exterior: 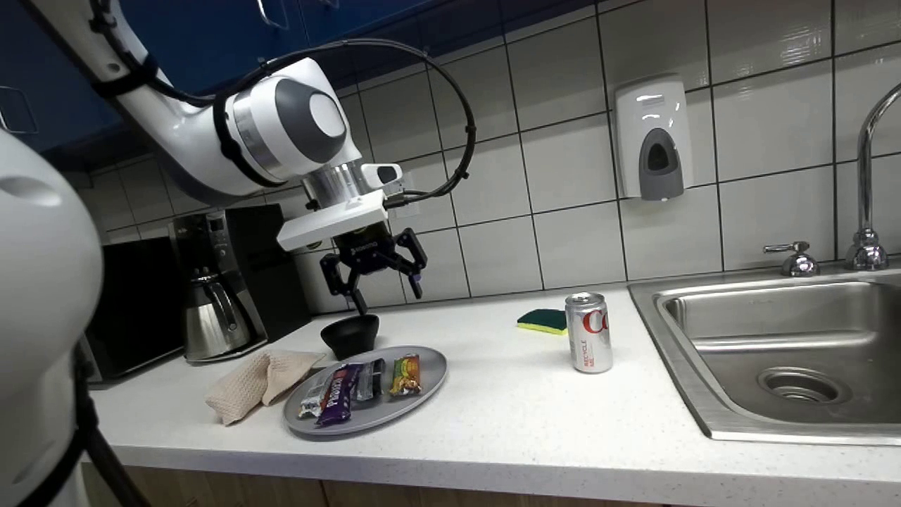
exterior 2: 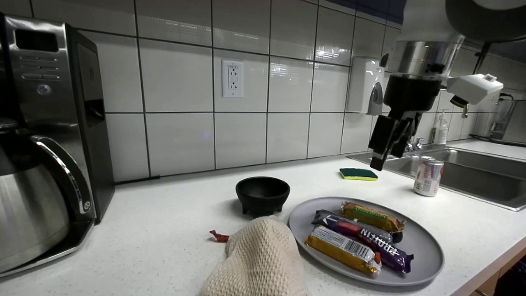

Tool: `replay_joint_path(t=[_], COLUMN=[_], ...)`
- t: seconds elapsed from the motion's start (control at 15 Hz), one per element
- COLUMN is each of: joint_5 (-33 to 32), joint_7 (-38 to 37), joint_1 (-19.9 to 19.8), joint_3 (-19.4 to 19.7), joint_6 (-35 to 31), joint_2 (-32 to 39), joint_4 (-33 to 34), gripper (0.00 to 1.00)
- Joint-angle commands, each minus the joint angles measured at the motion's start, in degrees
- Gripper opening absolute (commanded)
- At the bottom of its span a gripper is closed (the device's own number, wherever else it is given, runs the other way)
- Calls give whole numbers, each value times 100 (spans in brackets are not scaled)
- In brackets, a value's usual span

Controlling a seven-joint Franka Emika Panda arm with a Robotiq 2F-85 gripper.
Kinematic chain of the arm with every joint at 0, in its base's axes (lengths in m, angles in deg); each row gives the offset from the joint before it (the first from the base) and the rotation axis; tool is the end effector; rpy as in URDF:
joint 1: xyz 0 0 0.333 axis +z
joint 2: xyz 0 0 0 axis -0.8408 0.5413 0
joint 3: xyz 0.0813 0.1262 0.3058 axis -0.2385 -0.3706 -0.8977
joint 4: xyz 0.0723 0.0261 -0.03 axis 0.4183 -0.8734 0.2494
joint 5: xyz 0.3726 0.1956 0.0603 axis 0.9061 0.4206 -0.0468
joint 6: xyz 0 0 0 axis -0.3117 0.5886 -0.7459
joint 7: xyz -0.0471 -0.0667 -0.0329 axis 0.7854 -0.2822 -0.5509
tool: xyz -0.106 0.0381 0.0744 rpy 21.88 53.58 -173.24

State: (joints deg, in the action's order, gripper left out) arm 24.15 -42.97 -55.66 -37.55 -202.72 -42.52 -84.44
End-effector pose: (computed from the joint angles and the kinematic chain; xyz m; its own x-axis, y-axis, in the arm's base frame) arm 0.4327 0.0357 0.3098 0.9320 0.3101 0.1876 0.2865 -0.9474 0.1429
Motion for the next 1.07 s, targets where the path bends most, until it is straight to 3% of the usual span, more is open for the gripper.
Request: replay_joint_path(t=[0.0, 0.27, 0.53, 0.6, 1.0], joint_5=[451, 700, 677, 622, 625], joint_7=[-156, -325, -591, -380, -449], joint_1=[173, 205, 181, 180, 177], joint_3=[28, -52, -115, -25, -37], joint_6=[183, 264, 473, 211, 260], joint_2=[-704, -1034, -921, -706, -708], joint_4=[-422, -608, -371, -364, -362], gripper=[100, 100, 100, 100, 100])
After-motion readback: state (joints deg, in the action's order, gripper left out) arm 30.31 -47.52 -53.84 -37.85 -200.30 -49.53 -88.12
